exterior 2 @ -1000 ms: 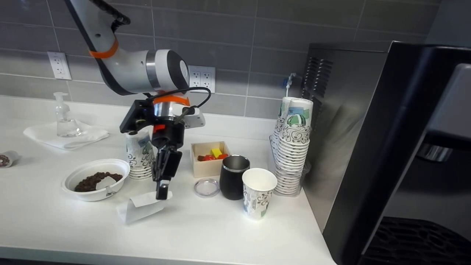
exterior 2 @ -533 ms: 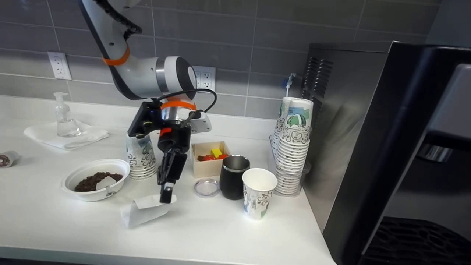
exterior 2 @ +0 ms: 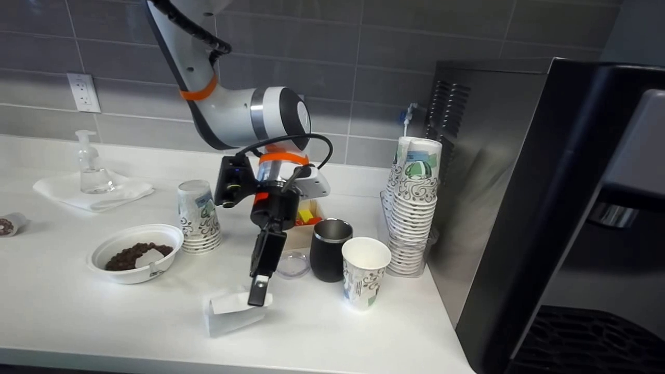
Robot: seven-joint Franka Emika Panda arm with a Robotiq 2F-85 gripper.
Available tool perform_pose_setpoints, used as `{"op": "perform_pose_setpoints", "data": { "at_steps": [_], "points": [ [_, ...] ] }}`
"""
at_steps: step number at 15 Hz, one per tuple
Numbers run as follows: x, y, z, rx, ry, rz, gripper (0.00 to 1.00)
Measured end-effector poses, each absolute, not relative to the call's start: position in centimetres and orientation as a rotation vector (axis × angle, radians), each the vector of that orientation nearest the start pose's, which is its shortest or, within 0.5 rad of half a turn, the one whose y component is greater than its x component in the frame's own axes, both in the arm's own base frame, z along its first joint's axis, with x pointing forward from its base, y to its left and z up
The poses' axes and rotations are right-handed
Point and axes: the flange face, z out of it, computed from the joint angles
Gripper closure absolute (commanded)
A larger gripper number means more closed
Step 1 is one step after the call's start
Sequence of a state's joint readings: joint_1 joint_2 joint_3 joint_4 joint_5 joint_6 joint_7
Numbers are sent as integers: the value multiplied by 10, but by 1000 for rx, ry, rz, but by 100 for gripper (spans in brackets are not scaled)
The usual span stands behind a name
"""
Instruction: Move the white paper to the left
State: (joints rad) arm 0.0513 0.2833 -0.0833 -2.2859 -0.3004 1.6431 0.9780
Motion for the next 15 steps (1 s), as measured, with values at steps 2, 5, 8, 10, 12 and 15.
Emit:
{"op": "perform_pose_setpoints", "data": {
  "at_steps": [2,5,8,10,12,15],
  "points": [
    [418,-51,204,2104,-1019,-827,100],
    [420,-57,206,2068,-1105,-779,100],
    [419,-61,210,2024,-1166,-758,100],
    [416,-65,216,1988,-1191,-766,100],
    [414,-67,222,1957,-1200,-779,100],
    [415,-64,230,1917,-1182,-808,100]
  ]
}}
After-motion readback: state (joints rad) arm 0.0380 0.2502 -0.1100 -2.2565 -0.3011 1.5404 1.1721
